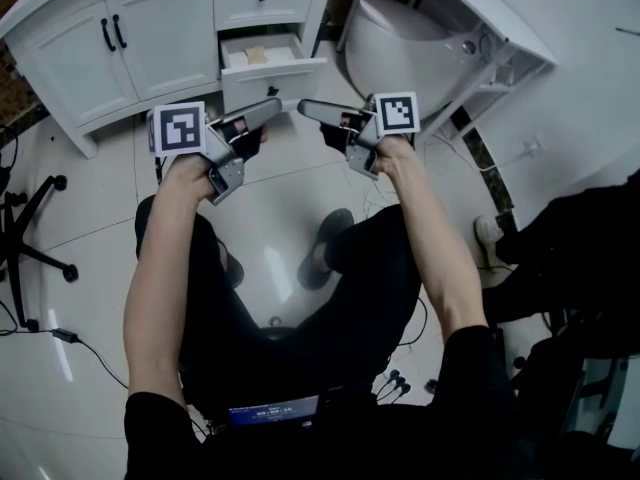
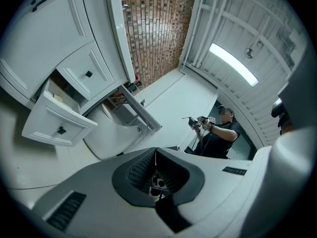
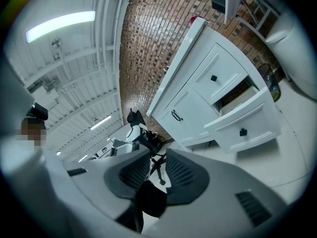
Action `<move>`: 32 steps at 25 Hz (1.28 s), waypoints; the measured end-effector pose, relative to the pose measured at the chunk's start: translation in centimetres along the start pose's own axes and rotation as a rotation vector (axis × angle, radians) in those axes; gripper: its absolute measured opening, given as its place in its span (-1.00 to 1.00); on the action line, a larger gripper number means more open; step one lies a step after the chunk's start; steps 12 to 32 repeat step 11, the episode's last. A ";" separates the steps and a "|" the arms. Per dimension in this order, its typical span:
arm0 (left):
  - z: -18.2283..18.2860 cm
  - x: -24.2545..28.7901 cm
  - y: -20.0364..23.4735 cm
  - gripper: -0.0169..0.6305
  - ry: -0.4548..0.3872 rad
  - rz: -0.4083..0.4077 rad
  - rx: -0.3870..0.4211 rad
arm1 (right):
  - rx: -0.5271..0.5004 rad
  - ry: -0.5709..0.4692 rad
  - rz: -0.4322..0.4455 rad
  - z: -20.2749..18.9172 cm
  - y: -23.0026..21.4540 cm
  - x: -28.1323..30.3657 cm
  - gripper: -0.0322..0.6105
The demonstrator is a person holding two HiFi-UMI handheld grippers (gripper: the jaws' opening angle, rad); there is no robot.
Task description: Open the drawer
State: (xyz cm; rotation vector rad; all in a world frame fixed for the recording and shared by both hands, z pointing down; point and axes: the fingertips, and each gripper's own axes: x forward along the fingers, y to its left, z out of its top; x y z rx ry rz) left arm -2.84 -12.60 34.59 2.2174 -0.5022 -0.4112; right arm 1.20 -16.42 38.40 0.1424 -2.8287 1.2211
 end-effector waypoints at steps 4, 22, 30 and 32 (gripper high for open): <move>0.0 -0.1 0.2 -0.98 0.000 0.016 0.002 | 0.000 0.002 0.006 -0.1 0.1 0.1 -0.53; 0.0 -0.1 0.2 -0.98 -0.001 0.011 -0.008 | -0.001 0.008 -0.005 -0.1 -0.2 0.0 -0.53; 0.0 -0.1 0.2 -0.98 -0.001 0.011 -0.008 | -0.001 0.008 -0.005 -0.1 -0.2 0.0 -0.53; 0.0 -0.1 0.2 -0.98 -0.001 0.011 -0.008 | -0.001 0.008 -0.005 -0.1 -0.2 0.0 -0.53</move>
